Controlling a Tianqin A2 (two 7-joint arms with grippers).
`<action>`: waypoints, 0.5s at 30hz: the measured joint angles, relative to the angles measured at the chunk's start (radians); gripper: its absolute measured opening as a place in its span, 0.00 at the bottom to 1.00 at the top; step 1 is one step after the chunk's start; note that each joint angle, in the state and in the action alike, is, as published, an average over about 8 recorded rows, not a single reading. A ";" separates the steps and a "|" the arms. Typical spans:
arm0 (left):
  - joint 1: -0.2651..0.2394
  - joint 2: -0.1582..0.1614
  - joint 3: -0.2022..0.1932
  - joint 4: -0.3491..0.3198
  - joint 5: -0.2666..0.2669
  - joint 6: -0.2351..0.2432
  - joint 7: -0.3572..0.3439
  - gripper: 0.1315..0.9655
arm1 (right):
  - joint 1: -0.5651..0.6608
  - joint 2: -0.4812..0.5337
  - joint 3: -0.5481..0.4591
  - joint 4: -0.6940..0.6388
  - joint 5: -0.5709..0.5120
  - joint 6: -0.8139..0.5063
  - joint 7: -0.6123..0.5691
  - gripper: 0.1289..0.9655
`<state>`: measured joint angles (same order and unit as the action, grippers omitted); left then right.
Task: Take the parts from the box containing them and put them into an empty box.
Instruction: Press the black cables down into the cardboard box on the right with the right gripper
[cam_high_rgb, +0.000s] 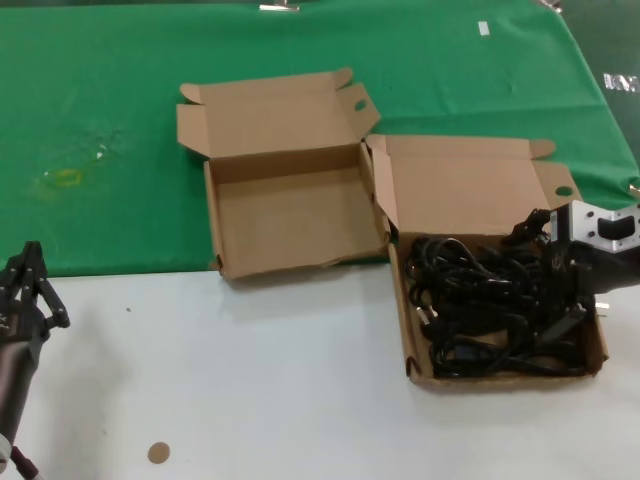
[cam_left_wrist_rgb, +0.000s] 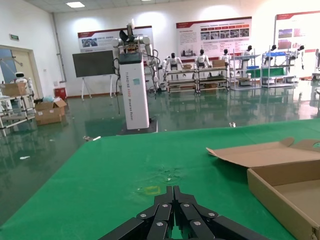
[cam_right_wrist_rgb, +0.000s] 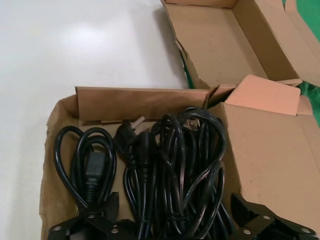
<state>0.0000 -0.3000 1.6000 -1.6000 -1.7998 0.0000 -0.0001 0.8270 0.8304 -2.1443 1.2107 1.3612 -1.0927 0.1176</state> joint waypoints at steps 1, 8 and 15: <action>0.000 0.000 0.000 0.000 0.000 0.000 0.000 0.02 | 0.001 -0.003 0.003 -0.005 -0.003 -0.001 -0.004 0.87; 0.000 0.000 0.000 0.000 0.000 0.000 0.000 0.02 | 0.007 -0.022 0.020 -0.031 -0.023 -0.013 -0.023 0.72; 0.000 0.000 0.000 0.000 0.000 0.000 0.000 0.02 | 0.021 -0.044 0.029 -0.065 -0.041 -0.021 -0.044 0.52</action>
<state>0.0000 -0.3000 1.6000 -1.6000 -1.7998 0.0000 -0.0004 0.8478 0.7868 -2.1157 1.1460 1.3206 -1.1141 0.0734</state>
